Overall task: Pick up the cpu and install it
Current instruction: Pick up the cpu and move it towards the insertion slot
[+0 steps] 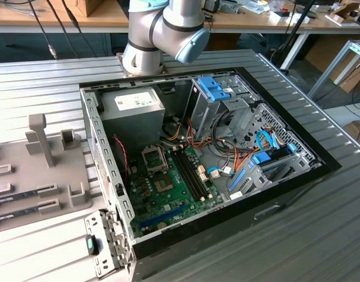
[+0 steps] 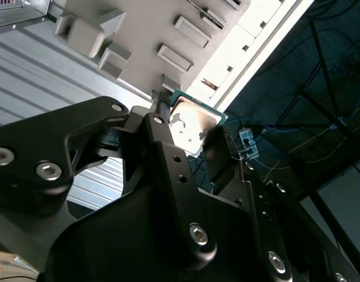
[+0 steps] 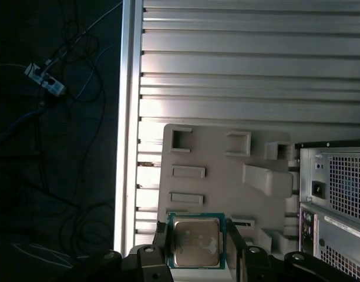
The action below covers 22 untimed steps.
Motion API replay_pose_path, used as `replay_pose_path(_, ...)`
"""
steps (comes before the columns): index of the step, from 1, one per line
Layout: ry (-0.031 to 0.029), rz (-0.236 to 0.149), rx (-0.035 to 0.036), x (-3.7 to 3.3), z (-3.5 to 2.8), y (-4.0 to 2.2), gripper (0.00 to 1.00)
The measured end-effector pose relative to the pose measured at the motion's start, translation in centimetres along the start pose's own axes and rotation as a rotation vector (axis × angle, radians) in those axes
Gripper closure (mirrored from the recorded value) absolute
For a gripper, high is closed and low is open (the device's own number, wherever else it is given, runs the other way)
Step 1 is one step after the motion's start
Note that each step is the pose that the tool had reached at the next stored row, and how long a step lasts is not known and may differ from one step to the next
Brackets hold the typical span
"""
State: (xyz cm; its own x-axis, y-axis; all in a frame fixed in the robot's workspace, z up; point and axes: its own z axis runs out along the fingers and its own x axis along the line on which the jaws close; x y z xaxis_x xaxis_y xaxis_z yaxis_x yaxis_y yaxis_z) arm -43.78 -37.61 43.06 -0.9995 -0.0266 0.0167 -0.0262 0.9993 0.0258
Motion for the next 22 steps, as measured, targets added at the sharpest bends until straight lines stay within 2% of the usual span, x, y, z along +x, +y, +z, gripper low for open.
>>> replay_pose_path(6,-0.0001,0.000,0.0000,0.00,-0.79,0.02,0.53)
replay_pose_path(13,0.0001,0.000,0.0000,-0.02,-0.85,0.02,0.53)
replay_pose_path(22,0.0001,0.000,0.0000,-0.51,-0.84,-0.14,0.53)
